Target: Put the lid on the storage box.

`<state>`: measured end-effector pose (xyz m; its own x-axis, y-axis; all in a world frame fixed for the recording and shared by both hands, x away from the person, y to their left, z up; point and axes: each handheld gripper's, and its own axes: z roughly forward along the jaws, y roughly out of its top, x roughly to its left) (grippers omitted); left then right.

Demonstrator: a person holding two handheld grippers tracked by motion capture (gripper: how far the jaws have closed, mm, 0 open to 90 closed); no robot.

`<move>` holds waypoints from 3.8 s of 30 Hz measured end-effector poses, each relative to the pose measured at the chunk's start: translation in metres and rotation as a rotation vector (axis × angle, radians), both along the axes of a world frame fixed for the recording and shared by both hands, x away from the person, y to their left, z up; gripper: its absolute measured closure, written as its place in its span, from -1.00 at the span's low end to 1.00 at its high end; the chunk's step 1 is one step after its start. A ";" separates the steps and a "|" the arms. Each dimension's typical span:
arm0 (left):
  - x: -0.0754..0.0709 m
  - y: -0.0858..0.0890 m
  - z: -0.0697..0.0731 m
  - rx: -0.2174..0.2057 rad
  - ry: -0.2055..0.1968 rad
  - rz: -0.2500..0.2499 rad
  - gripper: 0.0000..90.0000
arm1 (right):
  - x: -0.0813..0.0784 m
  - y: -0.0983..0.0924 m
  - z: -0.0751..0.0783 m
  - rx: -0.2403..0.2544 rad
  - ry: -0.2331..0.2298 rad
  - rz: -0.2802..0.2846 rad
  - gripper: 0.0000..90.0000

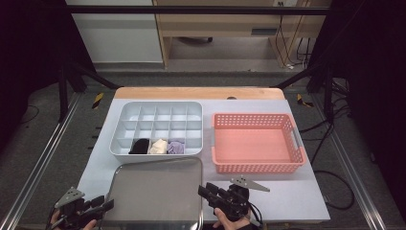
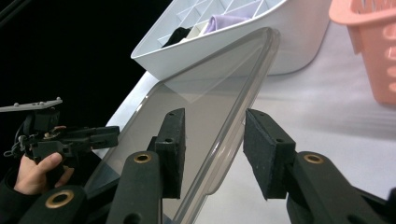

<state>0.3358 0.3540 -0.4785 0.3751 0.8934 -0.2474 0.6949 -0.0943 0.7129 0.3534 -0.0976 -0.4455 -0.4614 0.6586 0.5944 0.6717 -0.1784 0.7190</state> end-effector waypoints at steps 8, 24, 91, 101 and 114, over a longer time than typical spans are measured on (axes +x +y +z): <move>0.000 -0.001 0.000 0.013 0.000 -0.002 0.11 | 0.011 0.007 -0.024 -0.083 0.083 0.027 0.27; 0.000 -0.001 0.000 0.014 0.000 -0.005 0.11 | 0.022 0.003 -0.046 -0.162 0.122 0.062 0.15; 0.005 0.008 -0.002 -0.129 0.029 -0.067 -0.36 | 0.016 0.011 -0.019 -0.143 0.083 0.205 0.53; 0.003 0.008 0.001 -0.153 0.006 -0.070 -0.08 | 0.017 0.010 -0.017 -0.142 0.090 0.209 0.53; -0.002 0.008 0.018 -0.170 -0.066 -0.056 0.08 | 0.015 0.010 -0.002 -0.155 0.050 0.200 0.54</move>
<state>0.3340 0.3625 -0.4601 0.4433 0.8182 -0.3661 0.6431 -0.0057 0.7658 0.3680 -0.0879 -0.4470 -0.5641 0.6422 0.5190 0.7179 0.0711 0.6925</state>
